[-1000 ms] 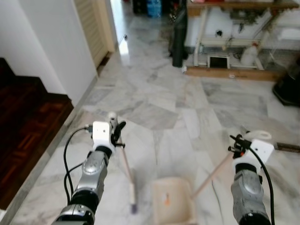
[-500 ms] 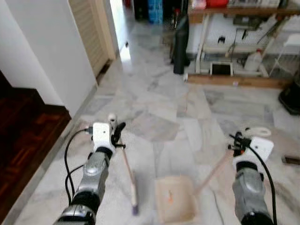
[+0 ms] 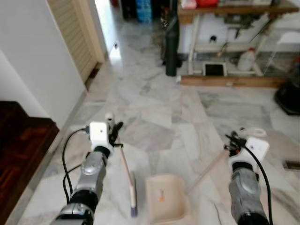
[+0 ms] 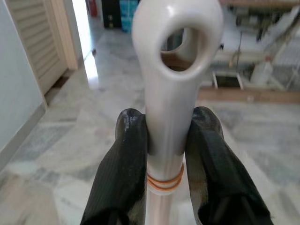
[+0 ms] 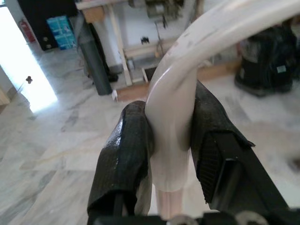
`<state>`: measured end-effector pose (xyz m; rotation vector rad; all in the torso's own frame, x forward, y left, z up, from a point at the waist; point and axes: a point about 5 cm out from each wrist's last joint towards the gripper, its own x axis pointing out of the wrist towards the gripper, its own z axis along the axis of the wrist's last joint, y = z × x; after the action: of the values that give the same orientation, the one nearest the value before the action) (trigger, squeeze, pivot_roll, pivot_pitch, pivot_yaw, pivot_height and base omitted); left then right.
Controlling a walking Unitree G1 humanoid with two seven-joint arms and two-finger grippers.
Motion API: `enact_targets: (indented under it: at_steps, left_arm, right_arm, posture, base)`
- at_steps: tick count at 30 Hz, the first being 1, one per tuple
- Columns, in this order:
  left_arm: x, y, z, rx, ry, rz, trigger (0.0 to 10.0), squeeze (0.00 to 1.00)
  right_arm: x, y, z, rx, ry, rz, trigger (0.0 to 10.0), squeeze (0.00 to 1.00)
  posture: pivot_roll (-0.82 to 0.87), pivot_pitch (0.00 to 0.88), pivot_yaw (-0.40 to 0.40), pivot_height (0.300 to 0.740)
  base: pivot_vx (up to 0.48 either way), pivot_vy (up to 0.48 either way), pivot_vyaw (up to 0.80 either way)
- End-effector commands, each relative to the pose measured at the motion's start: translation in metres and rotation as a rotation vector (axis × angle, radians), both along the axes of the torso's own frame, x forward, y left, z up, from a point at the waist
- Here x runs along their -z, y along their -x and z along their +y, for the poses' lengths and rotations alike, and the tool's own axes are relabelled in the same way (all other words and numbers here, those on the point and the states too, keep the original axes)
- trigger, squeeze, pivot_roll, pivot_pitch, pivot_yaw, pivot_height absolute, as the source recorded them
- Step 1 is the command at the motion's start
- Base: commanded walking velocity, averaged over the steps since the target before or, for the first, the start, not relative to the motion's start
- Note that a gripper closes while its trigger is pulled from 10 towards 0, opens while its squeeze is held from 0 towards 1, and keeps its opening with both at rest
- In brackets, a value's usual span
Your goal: Sweep floor
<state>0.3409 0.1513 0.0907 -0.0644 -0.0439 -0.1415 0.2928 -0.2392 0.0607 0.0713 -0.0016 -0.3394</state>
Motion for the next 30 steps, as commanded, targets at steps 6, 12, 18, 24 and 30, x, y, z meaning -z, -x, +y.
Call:
enact_targets:
  at_steps: [6,12,18,24,30]
  left_arm:
    - [-0.0074,-0.0033,0.0101,-0.023,-0.017,-0.023,10.0,0.0]
    - [-0.008,-0.0041,0.0111,-0.027,-0.018,-0.024,10.0,0.0]
    - [-0.0061,-0.0018,0.0153,-0.045,-0.02,-0.025,10.0,0.0]
    - [-0.0013,0.0021,0.0142,-0.052,-0.016,-0.017,10.0,0.0]
    - [-0.0007,0.0023,0.0098,-0.042,-0.007,-0.017,10.0,0.0]
  right_arm:
    - [-0.0107,-0.0086,0.0105,-0.009,-0.024,-0.06,10.0,0.0]
    - [-0.0125,-0.0103,0.0139,-0.02,-0.022,-0.071,10.0,0.0]
    - [-0.0161,-0.0111,0.0114,-0.026,-0.004,-0.081,10.0,0.0]
    - [-0.0164,-0.0106,0.0087,-0.036,0.003,-0.081,10.0,0.0]
    - [-0.0148,-0.0101,0.0125,-0.049,0.011,-0.074,10.0,0.0]
  posture:
    - [-0.16,0.004,0.068,0.74]
    - [-0.16,0.01,0.067,0.74]
    - [-0.16,0.012,0.053,0.74]
    - [-0.16,0.009,0.041,0.74]
    - [-0.16,0.007,0.041,0.74]
  base:
    - [0.384,0.0,0.0]
    - [0.384,0.0,0.0]
    - [0.383,0.0,0.0]
    - [0.381,0.0,0.0]
    - [0.376,0.0,0.0]
